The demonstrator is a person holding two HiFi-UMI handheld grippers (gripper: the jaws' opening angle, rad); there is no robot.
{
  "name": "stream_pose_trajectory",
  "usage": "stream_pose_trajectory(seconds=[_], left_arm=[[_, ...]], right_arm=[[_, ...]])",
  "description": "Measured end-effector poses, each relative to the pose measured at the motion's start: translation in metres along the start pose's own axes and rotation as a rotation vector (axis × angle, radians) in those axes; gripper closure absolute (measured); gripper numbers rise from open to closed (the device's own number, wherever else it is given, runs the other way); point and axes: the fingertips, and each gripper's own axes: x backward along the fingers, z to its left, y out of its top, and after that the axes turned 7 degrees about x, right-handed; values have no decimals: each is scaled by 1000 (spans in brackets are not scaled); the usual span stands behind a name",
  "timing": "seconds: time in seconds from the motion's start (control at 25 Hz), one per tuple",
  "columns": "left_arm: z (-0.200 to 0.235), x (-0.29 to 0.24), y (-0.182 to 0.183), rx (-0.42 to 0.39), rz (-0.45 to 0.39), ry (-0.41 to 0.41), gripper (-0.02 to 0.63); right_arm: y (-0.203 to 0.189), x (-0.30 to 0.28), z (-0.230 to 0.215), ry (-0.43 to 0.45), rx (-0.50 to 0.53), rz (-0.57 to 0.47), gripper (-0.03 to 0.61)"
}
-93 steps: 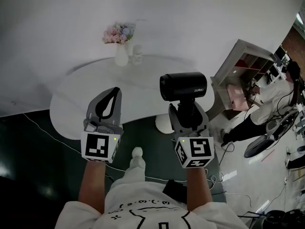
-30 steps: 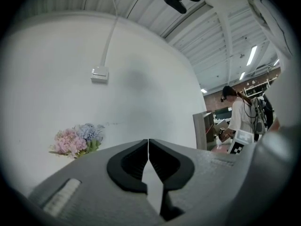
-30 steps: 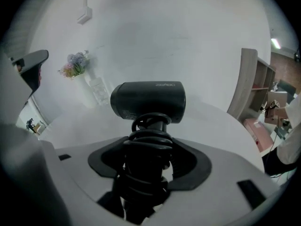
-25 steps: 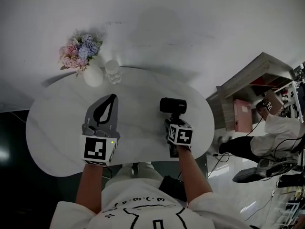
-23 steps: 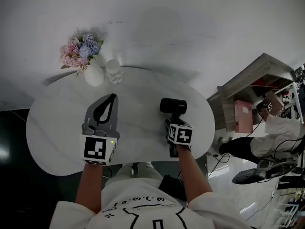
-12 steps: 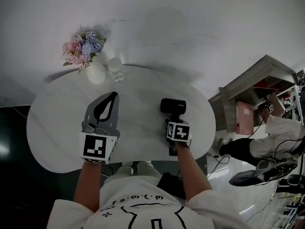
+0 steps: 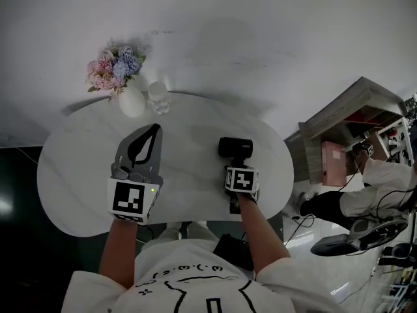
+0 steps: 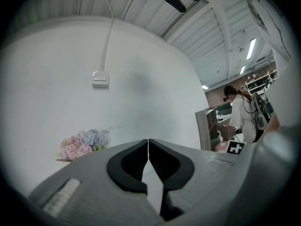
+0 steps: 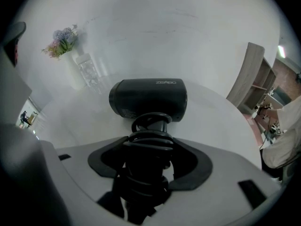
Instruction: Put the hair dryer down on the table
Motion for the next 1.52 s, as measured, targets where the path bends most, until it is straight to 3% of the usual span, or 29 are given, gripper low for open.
stream_pose_trajectory(seconds=[0.24, 0.32, 0.52, 1.0, 1.36, 1.44, 1.52], left_arm=[[-8, -2, 1, -14, 2, 0, 594], [-9, -1, 1, -12, 4, 8, 594], [-12, 2, -3, -1, 11, 41, 594], [-6, 23, -7, 11, 8, 126, 594], [11, 45, 5, 11, -34, 145, 594], [14, 53, 7, 12, -41, 140, 594], [19, 61, 9, 11, -47, 131, 594]], right_arm=[[0, 0, -2, -10, -6, -4, 309], [1, 2, -6, -21, -19, -20, 266], [6, 11, -6, 12, 3, -61, 249], [51, 50, -6, 30, 41, -265, 249], [69, 95, 11, 37, 76, -387, 252], [73, 112, 17, 32, 94, -433, 256], [78, 131, 22, 2, 112, -488, 343]])
